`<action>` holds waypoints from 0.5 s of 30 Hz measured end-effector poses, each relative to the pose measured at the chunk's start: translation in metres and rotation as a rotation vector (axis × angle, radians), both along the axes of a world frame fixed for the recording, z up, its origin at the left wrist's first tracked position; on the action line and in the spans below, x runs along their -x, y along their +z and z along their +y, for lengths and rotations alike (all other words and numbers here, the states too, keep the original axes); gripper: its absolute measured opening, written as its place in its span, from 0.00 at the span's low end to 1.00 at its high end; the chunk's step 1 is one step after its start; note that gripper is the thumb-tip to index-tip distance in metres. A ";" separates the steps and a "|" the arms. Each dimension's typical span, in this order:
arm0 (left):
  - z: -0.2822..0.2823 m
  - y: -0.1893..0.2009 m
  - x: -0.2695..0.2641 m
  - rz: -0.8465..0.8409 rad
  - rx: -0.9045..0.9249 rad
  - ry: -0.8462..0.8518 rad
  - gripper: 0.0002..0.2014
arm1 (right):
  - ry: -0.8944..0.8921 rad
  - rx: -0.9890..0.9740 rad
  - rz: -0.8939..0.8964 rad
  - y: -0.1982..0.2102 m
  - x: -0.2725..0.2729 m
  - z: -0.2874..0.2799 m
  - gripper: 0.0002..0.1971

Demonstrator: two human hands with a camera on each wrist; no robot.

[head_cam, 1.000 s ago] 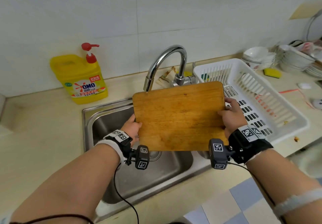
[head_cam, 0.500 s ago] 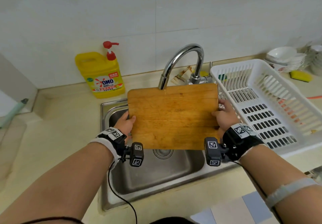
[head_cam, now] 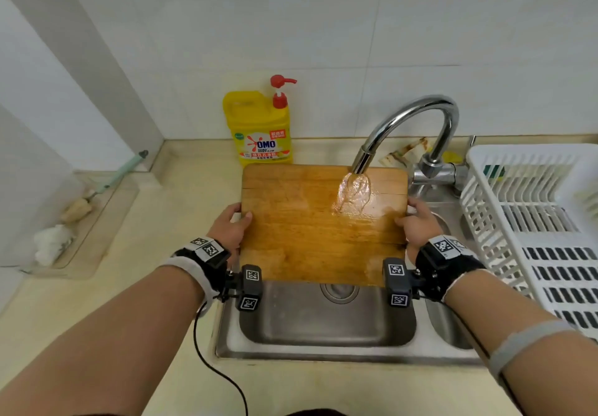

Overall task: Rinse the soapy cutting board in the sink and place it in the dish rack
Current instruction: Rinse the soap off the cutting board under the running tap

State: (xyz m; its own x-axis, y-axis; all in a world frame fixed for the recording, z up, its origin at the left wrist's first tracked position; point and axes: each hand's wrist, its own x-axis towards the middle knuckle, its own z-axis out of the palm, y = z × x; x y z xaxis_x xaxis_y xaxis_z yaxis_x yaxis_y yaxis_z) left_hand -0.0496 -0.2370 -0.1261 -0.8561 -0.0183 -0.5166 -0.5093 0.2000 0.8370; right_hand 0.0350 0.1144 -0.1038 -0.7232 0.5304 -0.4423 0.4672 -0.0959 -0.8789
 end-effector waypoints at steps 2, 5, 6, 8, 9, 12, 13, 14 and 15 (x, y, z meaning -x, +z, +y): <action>-0.002 0.009 -0.009 -0.002 -0.029 0.059 0.13 | 0.050 0.009 -0.020 0.000 0.007 -0.005 0.28; -0.009 0.014 -0.019 -0.014 -0.058 0.131 0.15 | 0.083 0.008 -0.041 -0.015 0.023 -0.006 0.28; -0.013 0.013 -0.021 -0.012 -0.057 0.153 0.15 | 0.101 -0.003 -0.026 -0.022 0.028 -0.005 0.28; -0.019 0.014 -0.026 -0.009 -0.060 0.189 0.15 | 0.134 0.015 0.019 -0.035 0.039 -0.003 0.27; -0.021 0.016 -0.029 -0.006 -0.058 0.201 0.14 | 0.137 0.033 0.017 -0.030 0.040 -0.008 0.27; -0.026 0.017 -0.035 0.006 -0.042 0.222 0.12 | 0.165 0.053 0.013 -0.023 0.047 -0.016 0.29; -0.027 0.018 -0.038 0.008 -0.036 0.231 0.12 | 0.176 0.052 0.015 -0.023 0.049 -0.017 0.29; -0.029 0.018 -0.039 0.009 -0.027 0.240 0.12 | 0.188 0.051 0.018 -0.024 0.052 -0.018 0.29; -0.031 0.019 -0.041 0.012 -0.019 0.249 0.11 | 0.195 0.056 0.032 -0.027 0.054 -0.019 0.28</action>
State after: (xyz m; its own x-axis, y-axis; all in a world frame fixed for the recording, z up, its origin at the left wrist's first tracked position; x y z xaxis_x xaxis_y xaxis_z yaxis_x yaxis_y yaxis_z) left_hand -0.0082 -0.2679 -0.1066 -0.8324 -0.2197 -0.5087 -0.5311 0.0543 0.8456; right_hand -0.0189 0.0956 -0.1304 -0.8240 0.3541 -0.4422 0.4536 -0.0554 -0.8895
